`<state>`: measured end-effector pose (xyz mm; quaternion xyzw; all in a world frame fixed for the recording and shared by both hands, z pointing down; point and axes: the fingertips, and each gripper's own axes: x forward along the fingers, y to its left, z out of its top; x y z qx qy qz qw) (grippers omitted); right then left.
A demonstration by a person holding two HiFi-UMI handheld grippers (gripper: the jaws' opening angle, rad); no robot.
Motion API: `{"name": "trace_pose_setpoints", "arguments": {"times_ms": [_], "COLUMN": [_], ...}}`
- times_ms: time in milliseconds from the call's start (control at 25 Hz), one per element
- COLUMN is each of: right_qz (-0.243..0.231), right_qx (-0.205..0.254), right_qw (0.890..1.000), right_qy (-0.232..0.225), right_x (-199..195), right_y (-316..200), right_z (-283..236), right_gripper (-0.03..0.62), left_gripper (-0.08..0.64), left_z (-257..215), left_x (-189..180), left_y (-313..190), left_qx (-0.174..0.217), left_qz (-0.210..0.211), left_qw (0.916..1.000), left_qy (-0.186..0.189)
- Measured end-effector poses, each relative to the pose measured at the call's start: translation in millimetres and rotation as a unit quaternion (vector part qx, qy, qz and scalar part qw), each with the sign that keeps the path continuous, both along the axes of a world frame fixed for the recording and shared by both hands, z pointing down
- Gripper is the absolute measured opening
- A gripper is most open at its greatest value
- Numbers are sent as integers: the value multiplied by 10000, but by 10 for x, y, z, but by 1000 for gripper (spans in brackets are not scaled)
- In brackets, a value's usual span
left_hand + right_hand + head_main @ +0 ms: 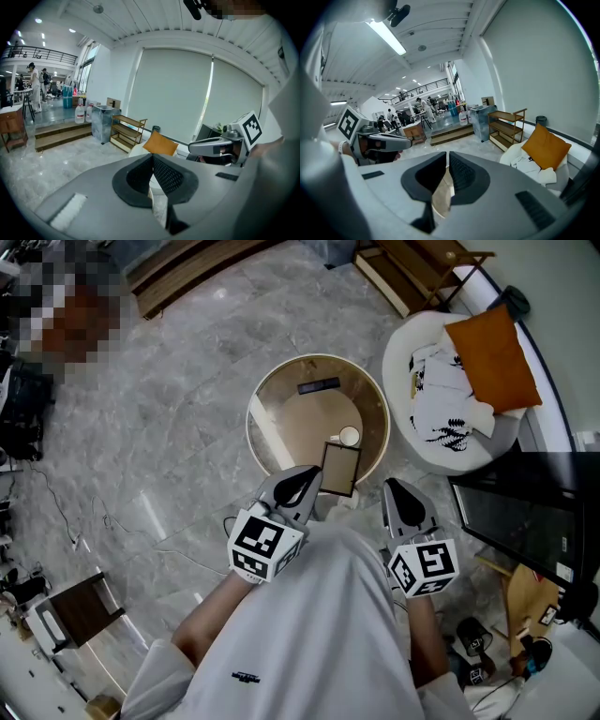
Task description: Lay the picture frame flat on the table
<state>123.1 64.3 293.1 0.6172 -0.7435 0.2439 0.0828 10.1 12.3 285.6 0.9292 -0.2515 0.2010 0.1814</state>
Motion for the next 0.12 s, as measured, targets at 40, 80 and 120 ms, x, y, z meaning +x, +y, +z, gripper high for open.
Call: {"name": "trace_pose_setpoints", "arguments": {"times_ms": [40,80,120], "right_qz": [5,9,13], "right_qx": [-6,-13,-19], "right_qw": [10000,10000,10000], "right_qy": [-1,-2,-3], "right_x": [7,14,20], "right_y": [9,18,27], "right_z": [5,9,13], "right_gripper": [17,17,17], "left_gripper": [5,5,4], "left_z": [2,6,10], "left_x": [0,-1,-2], "left_y": [8,16,24], "left_qx": [1,1,0], "left_qz": [-1,-2,-4], "left_qw": [10000,10000,10000], "left_qy": [-3,-8,-14]}}
